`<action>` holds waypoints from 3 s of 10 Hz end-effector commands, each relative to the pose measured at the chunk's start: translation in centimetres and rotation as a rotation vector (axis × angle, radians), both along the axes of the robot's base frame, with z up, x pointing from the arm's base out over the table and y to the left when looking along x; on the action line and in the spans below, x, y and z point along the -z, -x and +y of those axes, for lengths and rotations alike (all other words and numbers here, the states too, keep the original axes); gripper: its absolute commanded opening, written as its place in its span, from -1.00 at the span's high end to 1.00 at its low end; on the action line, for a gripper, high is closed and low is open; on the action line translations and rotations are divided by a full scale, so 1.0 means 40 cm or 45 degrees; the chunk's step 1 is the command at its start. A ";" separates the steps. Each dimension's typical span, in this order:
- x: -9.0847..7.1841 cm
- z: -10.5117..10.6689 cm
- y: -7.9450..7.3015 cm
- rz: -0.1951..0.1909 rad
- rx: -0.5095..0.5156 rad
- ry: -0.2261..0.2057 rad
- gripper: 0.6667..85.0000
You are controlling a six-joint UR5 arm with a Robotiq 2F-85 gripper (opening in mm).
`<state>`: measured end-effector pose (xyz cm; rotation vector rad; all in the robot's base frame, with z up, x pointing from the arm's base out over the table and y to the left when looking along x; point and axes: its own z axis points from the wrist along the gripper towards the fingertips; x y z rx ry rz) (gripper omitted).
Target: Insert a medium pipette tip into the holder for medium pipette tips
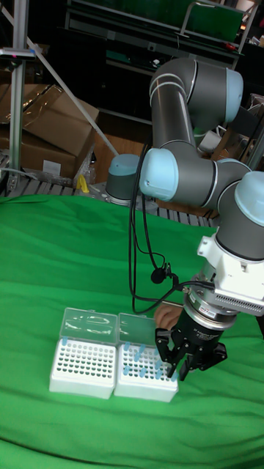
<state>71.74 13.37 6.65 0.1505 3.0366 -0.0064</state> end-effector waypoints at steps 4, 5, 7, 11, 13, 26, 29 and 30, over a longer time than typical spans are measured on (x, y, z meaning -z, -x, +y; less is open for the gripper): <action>0.016 0.004 0.009 -0.001 0.025 -0.012 0.52; 0.015 -0.003 0.013 0.008 0.041 0.002 0.72; 0.012 -0.005 0.017 0.015 0.055 0.009 0.92; -0.023 -0.014 0.028 0.040 0.062 0.035 0.99; -0.064 -0.015 0.037 0.061 0.057 0.037 0.99; -0.114 -0.012 0.022 0.014 0.069 0.031 0.99; -0.147 -0.007 0.033 0.025 0.063 0.018 0.99; -0.158 -0.008 0.034 0.029 0.057 0.015 0.99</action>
